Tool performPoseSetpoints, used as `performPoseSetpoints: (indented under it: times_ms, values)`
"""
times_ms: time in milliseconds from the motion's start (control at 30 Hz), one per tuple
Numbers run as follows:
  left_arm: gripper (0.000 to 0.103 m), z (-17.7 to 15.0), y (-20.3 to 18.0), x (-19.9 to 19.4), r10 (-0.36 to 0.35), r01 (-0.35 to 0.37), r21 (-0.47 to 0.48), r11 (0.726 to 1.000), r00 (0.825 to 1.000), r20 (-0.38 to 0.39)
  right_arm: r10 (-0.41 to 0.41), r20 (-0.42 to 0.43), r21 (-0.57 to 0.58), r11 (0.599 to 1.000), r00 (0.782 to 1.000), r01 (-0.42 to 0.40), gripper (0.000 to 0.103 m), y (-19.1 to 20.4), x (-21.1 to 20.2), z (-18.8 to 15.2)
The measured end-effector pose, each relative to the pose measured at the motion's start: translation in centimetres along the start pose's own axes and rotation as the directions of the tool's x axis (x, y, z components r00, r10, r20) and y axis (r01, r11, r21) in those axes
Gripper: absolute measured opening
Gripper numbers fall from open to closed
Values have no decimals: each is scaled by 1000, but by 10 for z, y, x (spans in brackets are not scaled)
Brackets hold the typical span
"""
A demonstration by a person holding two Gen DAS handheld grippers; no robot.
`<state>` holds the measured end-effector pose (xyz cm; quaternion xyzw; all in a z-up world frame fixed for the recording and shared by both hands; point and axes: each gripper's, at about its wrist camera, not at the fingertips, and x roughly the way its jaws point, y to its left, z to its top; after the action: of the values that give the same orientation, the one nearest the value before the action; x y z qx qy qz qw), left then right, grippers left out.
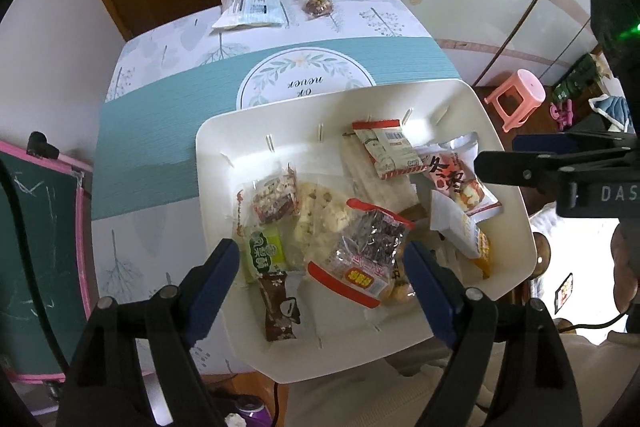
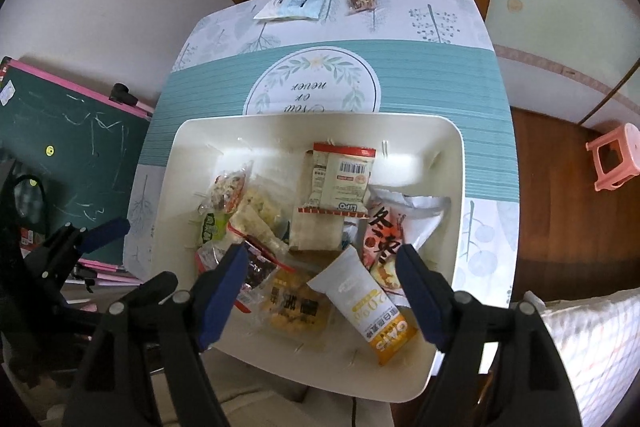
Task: Organize snacks
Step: 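Carry both snacks into the white tray and open both grippers, then move both grippers to the clear bag and small nut bag on the table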
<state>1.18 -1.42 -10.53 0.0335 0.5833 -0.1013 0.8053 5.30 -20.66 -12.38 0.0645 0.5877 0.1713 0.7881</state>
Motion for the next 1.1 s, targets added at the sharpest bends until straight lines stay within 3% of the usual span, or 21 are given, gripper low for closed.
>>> performPoseSetpoints:
  times_ms: [333,667,867,1100]
  values:
    - [83,6,-1,-4,24,-24,11,1000,999,22,-4,10,-23,1000,1000,5,77,8,-2,4]
    - [83,34,3,-19,18,-19,7,1000,997,69,-22,79,-49,998,997,26,77,5,-34,29]
    - [83,68,7,-33,-4,3,12,1000,995,104,-33,111,-47,998,993,39,77,1,-49,52]
    - [83,129,27,-62,54,-64,45,997,980,194,-54,163,-62,996,985,65,77,-1,-69,95]
